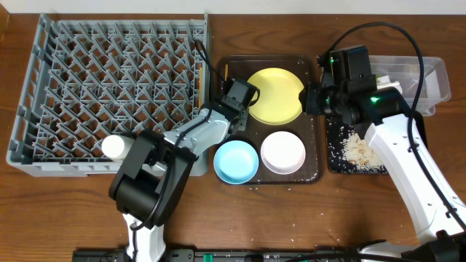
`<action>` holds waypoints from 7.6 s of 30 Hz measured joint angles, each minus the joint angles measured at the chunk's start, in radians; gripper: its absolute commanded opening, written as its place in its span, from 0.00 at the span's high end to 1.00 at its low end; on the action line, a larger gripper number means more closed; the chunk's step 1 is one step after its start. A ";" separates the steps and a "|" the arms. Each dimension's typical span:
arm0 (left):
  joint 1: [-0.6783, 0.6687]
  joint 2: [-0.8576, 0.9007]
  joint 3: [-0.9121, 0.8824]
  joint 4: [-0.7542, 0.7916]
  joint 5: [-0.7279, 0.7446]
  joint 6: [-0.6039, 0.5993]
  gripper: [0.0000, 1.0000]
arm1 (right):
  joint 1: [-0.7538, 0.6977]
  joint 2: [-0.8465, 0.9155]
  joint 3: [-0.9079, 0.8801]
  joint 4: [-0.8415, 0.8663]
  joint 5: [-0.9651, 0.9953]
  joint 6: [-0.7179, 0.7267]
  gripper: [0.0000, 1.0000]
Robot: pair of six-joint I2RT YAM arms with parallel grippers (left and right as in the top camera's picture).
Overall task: Sort waste into correct bins and load items into the dishwasher
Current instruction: 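Reach the left gripper back to the remaining chopstick on the tray, then grasp the second chopstick beside the yellow plate with the left gripper, then carry the chopstick into the grey dish rack and release, then move the left gripper to the white bowl and grasp its rim, then lift the white bowl and carry it over the dish rack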
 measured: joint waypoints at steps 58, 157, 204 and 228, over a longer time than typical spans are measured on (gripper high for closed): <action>0.032 -0.513 0.016 -0.403 -0.167 -0.026 0.93 | 0.000 0.000 0.000 -0.026 0.000 0.000 0.64; -0.186 -0.052 0.169 -0.358 0.327 0.270 0.61 | -0.218 0.000 0.000 -0.201 0.063 0.232 0.01; 0.294 -0.419 0.179 -0.579 -0.831 0.237 0.93 | -0.218 0.000 0.000 -0.213 0.063 0.232 0.01; 0.464 -0.094 0.158 -0.438 -1.180 0.204 0.92 | -0.218 0.000 0.000 -0.213 0.063 0.232 0.01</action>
